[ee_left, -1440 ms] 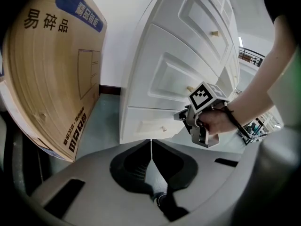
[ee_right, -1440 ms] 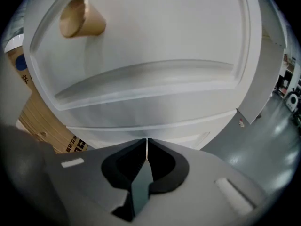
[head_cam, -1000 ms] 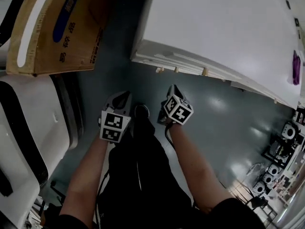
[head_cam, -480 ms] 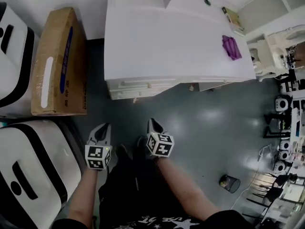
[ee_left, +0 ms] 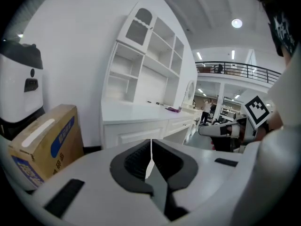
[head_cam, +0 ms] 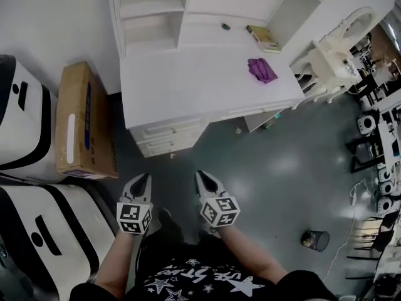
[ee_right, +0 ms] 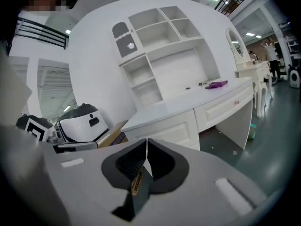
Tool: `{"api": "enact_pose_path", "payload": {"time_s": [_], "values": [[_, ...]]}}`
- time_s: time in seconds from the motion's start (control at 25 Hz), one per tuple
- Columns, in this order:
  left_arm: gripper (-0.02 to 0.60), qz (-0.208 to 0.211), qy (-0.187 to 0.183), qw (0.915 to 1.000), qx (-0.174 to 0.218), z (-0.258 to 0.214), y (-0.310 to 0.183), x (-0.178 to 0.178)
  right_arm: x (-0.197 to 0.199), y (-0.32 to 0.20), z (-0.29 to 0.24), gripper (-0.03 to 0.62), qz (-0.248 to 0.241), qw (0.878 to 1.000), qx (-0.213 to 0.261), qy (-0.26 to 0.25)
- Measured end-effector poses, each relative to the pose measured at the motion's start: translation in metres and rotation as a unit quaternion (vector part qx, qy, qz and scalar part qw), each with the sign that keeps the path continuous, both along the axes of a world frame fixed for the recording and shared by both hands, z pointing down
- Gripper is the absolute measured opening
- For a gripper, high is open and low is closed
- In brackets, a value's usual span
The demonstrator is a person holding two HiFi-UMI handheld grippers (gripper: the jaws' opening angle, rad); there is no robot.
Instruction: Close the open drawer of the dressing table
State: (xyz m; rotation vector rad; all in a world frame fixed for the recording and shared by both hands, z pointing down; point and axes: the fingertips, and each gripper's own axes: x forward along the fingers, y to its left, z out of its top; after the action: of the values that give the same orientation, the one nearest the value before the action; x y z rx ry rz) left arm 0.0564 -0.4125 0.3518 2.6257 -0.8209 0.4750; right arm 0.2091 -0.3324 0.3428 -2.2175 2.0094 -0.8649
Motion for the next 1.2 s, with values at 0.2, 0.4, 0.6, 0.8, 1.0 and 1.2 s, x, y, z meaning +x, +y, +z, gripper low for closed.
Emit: {"api": "enact_pose_path", "payload": {"time_s": [0.2,0.4,0.6,0.8,1.0,1.2], "values": [[0.015,-0.026,0.018,0.999,0.031,-0.039,0.033,0.022,0.002,0.022,-0.033,0.003,-0.054,0.997,0.038,0.043],[0.015,-0.047,0.017,0.9977,0.046,-0.056,0.083,0.041,0.012,0.059,-0.044,0.003,-0.076,0.995,0.058,0.028],[0.015,-0.081,0.006,0.9952,0.054,-0.062,0.142,0.048,0.021,0.122,-0.039,0.003,-0.101,0.993,0.062,0.012],[0.015,-0.112,-0.006,0.9923,0.053,-0.059,0.19,0.048,0.019,0.158,-0.033,0.003,-0.136,0.987,0.063,0.055],[0.015,-0.125,-0.003,0.9914,0.039,-0.059,0.226,0.04,0.008,0.174,-0.025,0.003,-0.146,0.987,0.047,0.052],[0.015,-0.138,0.011,0.9897,0.035,-0.058,0.239,0.027,-0.008,0.18,-0.029,0.003,-0.167,0.981,0.049,0.085]]}}
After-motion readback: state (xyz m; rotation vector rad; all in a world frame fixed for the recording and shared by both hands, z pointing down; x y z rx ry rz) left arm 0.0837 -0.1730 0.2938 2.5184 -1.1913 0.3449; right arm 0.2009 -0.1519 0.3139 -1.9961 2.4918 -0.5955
